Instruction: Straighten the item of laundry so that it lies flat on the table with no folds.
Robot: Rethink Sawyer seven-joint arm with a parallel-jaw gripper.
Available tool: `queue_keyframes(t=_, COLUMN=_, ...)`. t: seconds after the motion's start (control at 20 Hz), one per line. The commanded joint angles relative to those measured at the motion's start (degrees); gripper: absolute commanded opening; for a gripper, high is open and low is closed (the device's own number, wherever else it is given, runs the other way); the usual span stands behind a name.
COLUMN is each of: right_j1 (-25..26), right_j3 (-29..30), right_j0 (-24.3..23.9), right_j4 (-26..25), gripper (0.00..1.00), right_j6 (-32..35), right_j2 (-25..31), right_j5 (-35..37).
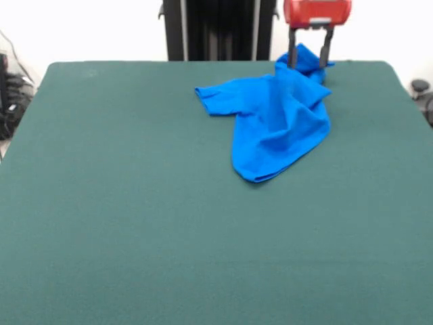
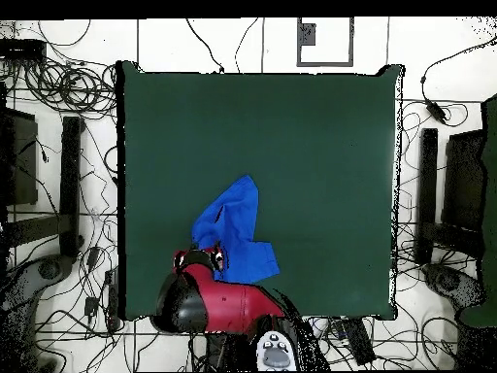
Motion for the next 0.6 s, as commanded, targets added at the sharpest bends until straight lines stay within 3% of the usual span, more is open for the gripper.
queue_keyframes(t=0.05, right_j1=6.2, right_j3=1.5, right_j0=-0.7, right_j4=-0.2, gripper=1.00, right_j6=13.6, right_j2=3.0, right_j5=-5.3)
queue_keyframes(t=0.6, right_j1=8.0, right_j3=0.6, right_j0=-0.7, right_j4=0.5, gripper=1.00, right_j6=13.7, right_j2=3.0, right_j5=-6.8)
